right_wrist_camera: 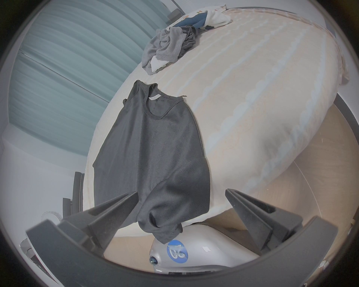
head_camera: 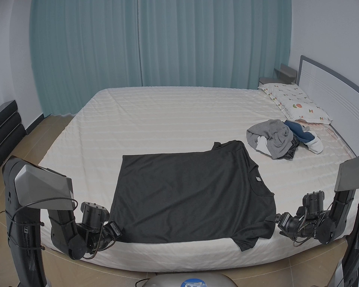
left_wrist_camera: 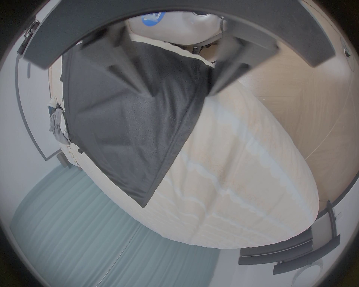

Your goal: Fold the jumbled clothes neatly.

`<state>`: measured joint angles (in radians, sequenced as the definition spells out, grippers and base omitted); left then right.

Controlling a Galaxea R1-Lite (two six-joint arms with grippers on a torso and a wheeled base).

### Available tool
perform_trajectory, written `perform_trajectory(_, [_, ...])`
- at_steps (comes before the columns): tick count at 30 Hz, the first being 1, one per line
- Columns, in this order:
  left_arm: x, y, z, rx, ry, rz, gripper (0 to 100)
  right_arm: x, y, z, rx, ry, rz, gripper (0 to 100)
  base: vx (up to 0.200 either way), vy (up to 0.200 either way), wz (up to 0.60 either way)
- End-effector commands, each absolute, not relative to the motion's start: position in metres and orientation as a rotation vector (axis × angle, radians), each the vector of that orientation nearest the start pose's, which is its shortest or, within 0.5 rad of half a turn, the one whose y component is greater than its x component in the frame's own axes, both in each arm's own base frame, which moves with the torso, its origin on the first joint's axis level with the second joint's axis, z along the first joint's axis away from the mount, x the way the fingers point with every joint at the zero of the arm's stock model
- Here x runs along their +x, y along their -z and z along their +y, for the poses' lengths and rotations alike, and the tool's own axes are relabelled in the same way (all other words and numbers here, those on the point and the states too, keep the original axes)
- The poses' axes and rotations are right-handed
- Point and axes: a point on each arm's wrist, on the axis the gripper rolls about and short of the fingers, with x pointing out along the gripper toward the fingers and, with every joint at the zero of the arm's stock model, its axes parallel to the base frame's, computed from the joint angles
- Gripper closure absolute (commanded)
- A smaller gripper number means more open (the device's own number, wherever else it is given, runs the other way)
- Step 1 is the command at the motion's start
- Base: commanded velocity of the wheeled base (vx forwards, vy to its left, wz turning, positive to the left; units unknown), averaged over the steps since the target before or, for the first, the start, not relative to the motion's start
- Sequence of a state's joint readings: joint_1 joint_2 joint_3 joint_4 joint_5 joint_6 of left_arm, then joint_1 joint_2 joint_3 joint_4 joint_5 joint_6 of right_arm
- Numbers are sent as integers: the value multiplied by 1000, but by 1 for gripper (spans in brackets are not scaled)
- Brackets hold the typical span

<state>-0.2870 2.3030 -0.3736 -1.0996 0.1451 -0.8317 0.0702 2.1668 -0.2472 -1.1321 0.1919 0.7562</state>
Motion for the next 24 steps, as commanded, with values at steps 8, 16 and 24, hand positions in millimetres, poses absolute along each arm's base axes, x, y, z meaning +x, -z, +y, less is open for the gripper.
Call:
perform_trajectory(8, [284, 29, -69, -752, -250, 715, 100, 284, 34, 23, 756, 76, 821, 0, 0, 0, 0])
perform_trajectory(16, [291, 24, -65, -833, -269, 675, 100, 305, 29, 24, 739, 91, 737, 100, 0, 0, 0])
perform_trajectory(24, [303, 19, -62, -926, -289, 612, 100, 336, 14, 19, 753, 66, 614, 100, 0, 0, 0])
